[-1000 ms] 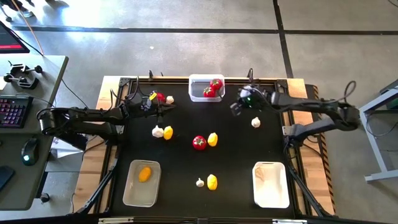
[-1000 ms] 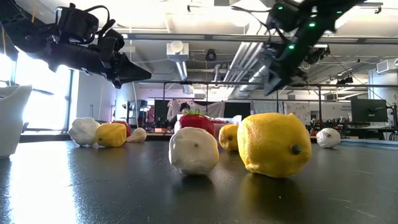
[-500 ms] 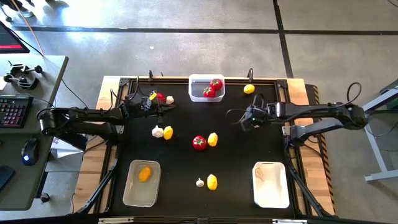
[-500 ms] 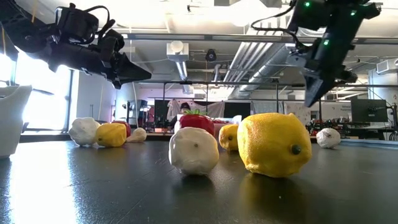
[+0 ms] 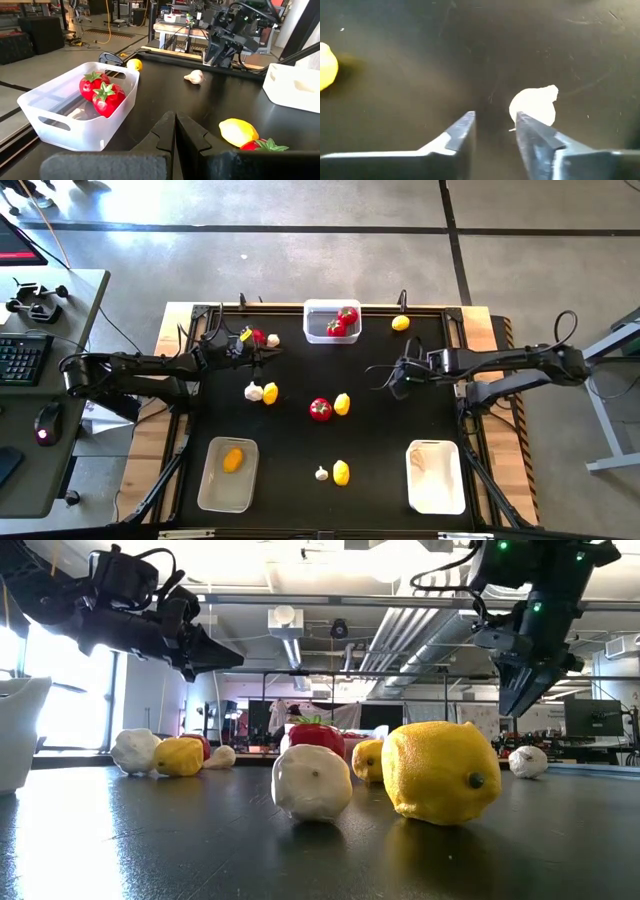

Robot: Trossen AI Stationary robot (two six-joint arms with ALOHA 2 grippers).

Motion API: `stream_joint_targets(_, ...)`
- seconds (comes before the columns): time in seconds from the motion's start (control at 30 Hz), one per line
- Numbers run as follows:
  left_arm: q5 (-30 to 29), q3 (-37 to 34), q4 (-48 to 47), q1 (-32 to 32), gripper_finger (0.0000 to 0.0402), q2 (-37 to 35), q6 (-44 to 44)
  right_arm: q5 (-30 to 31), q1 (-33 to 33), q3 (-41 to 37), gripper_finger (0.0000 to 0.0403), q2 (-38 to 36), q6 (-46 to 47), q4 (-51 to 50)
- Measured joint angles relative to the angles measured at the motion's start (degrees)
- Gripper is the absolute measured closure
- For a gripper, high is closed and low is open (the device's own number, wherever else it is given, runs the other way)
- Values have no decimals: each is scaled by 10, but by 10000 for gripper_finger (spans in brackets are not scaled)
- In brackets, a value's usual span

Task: Sort produce into baskets
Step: Put the white garlic into the white bin

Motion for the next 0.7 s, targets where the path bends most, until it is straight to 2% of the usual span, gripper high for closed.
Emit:
stream_joint_targets(0.17, 0, 0, 1, 0, 401, 0, 6, 0, 0, 0, 175, 27, -47, 5)
stream_joint_targets(0.3, 4, 0, 1, 0, 401, 0, 15, -12, 0, 0, 138, 62, -106, 8)
stream_joint_targets(0.47, 3, 0, 1, 0, 401, 0, 20, -31, 0, 0, 128, 102, -192, 17)
stream_joint_targets(0.57, 3, 0, 1, 0, 401, 0, 20, -26, -5, -1, 128, 120, -200, 9)
stream_joint_targets(0.7, 3, 0, 1, 0, 402, 0, 26, 9, -16, -1, 128, 137, -189, -12)
